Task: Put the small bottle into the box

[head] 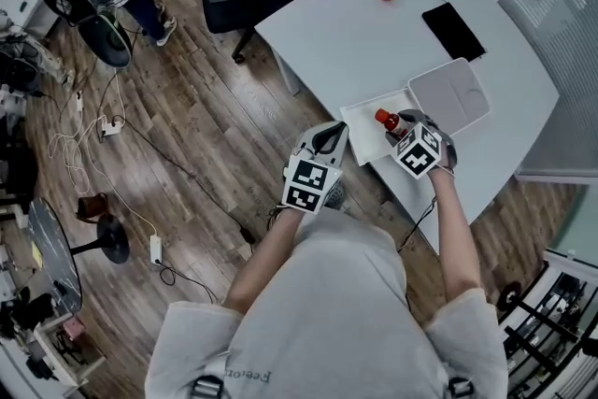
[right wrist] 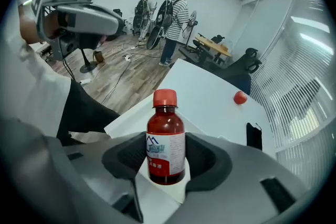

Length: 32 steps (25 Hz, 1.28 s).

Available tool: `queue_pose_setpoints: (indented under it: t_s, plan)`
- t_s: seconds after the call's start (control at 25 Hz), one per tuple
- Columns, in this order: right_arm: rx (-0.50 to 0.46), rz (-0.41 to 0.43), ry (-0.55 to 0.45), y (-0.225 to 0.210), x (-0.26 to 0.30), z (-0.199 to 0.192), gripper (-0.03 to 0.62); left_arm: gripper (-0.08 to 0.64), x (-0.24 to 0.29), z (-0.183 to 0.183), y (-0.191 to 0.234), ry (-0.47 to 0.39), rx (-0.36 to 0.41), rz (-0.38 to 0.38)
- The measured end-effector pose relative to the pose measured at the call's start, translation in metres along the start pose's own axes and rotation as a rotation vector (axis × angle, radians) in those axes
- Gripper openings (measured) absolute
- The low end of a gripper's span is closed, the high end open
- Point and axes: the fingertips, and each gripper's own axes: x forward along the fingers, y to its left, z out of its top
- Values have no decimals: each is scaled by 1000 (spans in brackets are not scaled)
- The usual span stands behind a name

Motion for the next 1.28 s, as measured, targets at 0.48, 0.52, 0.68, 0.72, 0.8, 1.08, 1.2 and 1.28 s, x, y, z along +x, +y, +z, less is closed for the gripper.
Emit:
queue_pose_setpoints:
  t_s: [0.48, 0.52, 0.68, 0.72, 0.8, 1.08, 1.2, 1.28]
  plan:
    - [59, 95, 1, 2, 29, 13, 227, 29, -6, -6, 13, 28, -48, 31]
    - [63, 98, 4, 2, 32, 13, 227, 29, -7, -6, 15, 32, -49, 32]
    - [72, 119, 20, 7, 41, 10, 227, 29, -12, -9, 23, 37, -65, 47]
    - [71, 125, 26, 9, 44, 9, 227, 29, -14, -9, 25, 36, -68, 51]
    - [69, 134, 36, 12, 50, 9, 227, 29, -17, -8, 28, 32, -72, 54]
    - [68, 174, 63, 21, 66, 6, 227, 29, -17, -12, 31, 28, -79, 50]
    - [68, 186, 70, 23, 70, 8, 227, 29, -17, -8, 31, 20, -77, 44]
    - [64, 196, 81, 26, 73, 5, 227, 29, -17, -7, 31, 17, -78, 38]
